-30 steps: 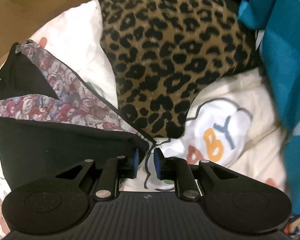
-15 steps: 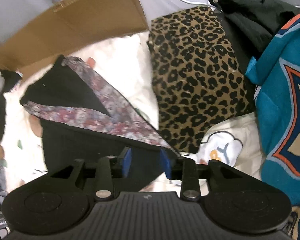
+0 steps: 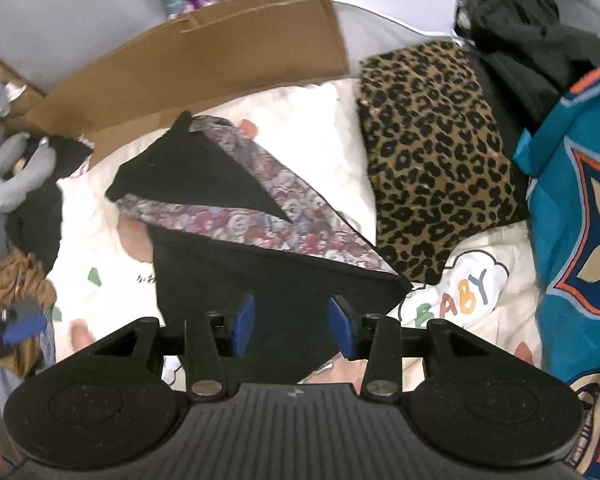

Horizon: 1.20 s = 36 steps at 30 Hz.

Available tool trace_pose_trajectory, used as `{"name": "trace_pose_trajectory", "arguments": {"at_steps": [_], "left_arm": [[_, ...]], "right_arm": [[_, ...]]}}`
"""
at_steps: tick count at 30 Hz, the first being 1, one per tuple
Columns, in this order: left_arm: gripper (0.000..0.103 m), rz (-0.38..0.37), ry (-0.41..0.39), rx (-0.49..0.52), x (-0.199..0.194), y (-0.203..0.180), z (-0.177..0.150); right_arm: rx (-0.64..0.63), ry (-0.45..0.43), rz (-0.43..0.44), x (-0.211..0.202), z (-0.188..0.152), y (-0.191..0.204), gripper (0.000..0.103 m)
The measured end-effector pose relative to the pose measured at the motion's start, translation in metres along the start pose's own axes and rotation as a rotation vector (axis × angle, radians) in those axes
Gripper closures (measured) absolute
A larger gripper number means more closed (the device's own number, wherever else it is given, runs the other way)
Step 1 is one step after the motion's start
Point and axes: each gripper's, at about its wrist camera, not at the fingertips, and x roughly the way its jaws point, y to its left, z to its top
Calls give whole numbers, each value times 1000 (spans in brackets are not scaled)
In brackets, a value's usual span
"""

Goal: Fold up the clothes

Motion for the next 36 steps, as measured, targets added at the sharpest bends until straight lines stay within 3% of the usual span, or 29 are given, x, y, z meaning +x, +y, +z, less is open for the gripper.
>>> {"name": "trace_pose_trajectory", "arguments": {"at_steps": [7, 11, 15, 24, 36], "left_arm": [[42, 55, 82, 71, -5, -17, 27], [42, 71, 111, 126, -11, -27, 32], [35, 59, 117, 165, -16, -39, 41], [34, 97, 131, 167, 2, -46, 72], [35, 168, 158, 137, 51, -15, 115]], "right_arm": [[-21, -32, -48, -47, 5, 22, 54], [-4, -40, -62, -75, 8, 28, 47], [16, 10, -7, -85, 12, 28, 45], [-54, 55, 27, -60, 22, 19, 40], [-156, 140, 0, 24, 41, 6, 40]]}}
